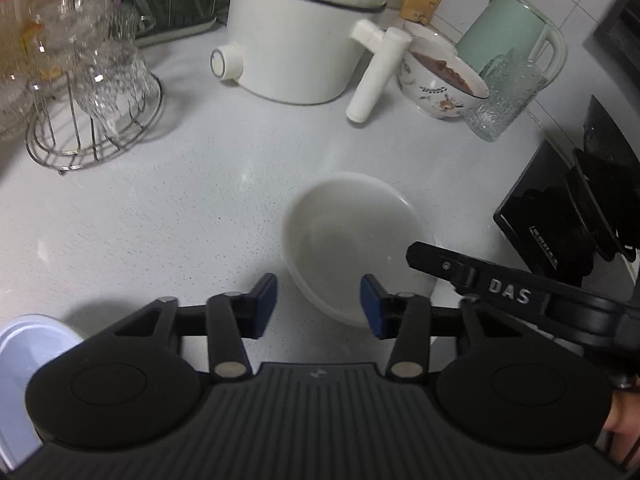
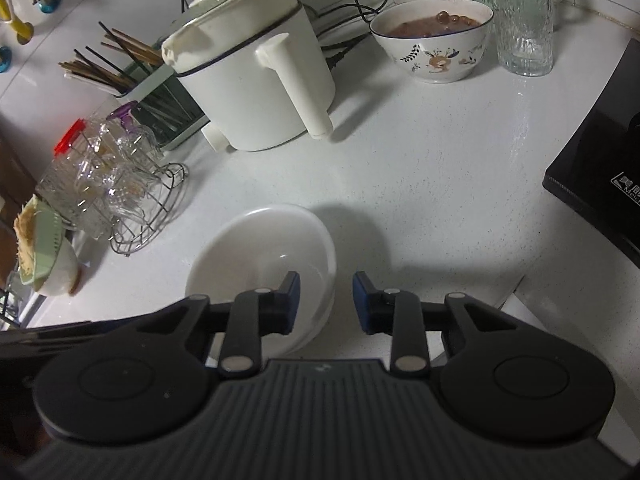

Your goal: Organize plates and bowls

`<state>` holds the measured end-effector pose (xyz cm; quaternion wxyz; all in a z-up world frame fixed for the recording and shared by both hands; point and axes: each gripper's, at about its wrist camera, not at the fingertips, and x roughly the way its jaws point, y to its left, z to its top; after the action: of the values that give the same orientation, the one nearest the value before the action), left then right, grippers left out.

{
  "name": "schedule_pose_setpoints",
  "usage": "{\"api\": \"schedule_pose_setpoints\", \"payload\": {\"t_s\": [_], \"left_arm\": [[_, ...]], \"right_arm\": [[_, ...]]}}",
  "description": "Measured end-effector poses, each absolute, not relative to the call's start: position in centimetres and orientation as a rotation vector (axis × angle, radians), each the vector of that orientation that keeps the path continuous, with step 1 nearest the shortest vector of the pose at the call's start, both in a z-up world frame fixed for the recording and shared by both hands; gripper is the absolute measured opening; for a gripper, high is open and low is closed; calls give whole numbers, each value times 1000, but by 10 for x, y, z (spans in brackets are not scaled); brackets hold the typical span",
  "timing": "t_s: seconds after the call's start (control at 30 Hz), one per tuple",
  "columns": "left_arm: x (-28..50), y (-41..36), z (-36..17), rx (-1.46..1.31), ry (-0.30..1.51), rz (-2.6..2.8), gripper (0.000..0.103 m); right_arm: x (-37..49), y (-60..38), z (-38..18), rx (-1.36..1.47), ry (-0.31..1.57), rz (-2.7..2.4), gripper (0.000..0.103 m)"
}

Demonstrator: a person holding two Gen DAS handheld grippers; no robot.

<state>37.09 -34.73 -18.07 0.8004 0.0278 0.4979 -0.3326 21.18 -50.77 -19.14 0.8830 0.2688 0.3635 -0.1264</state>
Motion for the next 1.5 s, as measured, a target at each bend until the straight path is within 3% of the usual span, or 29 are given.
{"api": "schedule_pose_setpoints", "payload": {"t_s": [0.1, 0.37, 0.8, 1.5], "left_arm": [[378, -349, -187, 59, 1079, -705, 41], [386, -357, -189, 73, 1093, -727, 36], [369, -337, -156, 41, 1054, -710, 36], [301, -277, -59, -64, 927, -623, 37]], "right_arm": [[215, -509, -193, 569, 762, -269, 28], [226, -506, -197, 571, 806, -252, 18], [210, -496, -176, 605, 799, -211, 19], [169, -474, -88, 615, 669, -48, 19]]}}
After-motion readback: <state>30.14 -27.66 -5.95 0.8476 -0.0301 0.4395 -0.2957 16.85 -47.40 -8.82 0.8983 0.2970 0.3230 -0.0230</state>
